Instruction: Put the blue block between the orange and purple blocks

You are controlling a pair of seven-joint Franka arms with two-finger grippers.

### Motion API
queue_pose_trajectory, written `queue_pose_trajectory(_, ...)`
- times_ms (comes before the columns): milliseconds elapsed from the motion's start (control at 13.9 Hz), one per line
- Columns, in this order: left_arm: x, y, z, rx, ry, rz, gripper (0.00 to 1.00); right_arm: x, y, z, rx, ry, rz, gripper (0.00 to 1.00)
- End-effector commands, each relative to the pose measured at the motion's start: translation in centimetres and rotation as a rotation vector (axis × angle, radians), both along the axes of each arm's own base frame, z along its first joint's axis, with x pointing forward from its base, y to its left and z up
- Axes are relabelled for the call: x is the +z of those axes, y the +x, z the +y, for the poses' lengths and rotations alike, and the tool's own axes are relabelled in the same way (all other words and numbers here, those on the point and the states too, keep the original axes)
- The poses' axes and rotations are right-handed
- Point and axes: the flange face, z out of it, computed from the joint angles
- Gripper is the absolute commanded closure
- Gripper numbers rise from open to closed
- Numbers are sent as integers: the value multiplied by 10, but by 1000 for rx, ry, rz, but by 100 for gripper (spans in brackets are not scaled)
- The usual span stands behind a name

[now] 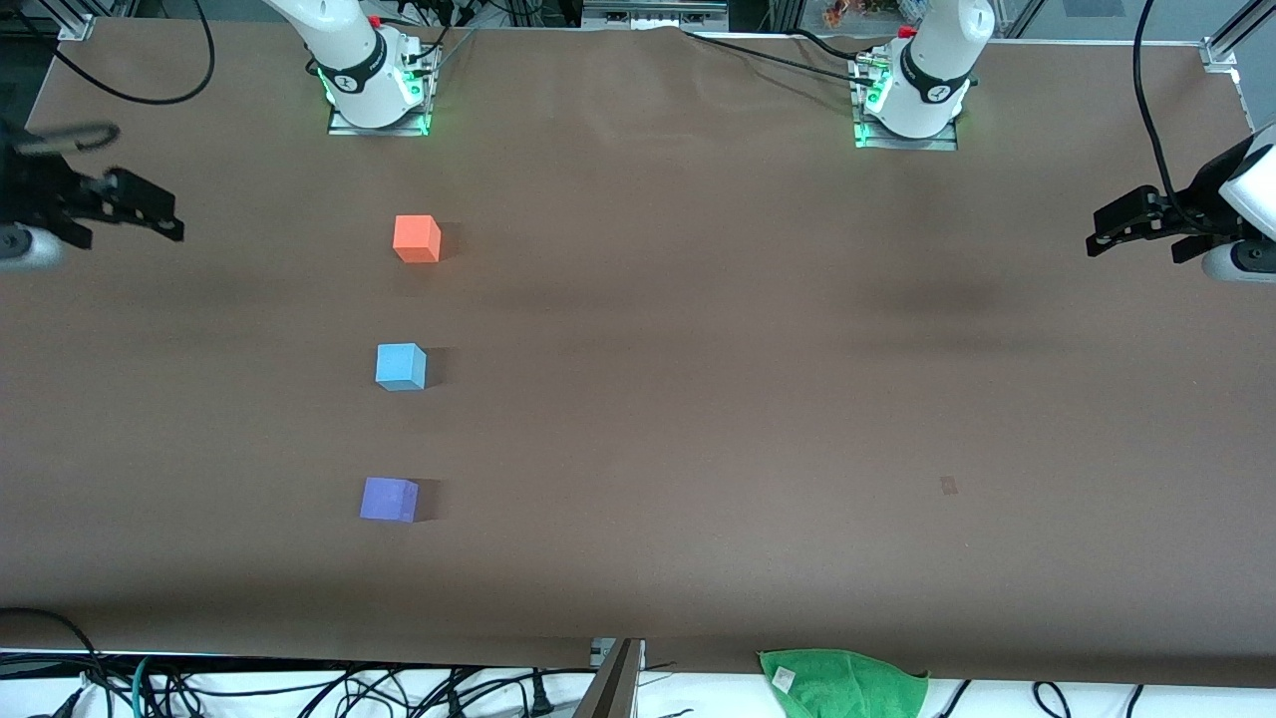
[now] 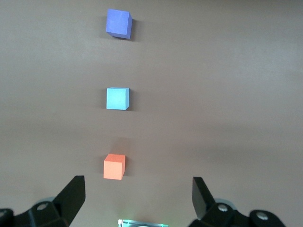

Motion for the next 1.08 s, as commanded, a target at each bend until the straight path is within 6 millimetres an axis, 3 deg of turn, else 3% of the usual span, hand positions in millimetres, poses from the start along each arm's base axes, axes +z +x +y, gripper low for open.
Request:
queue_pose_trajectory(0,6,3,0,8,17,-5,0,-7,-15,-6,11,-9,14,0)
queue_pose_trajectory(216,6,3,-2,5,17,-5,0,-11,-19,9,36,-16,36,0)
queue_pose_trajectory(1008,6,3,-2,5,16,-6,0,-19,-8,1,22,-35,47,0)
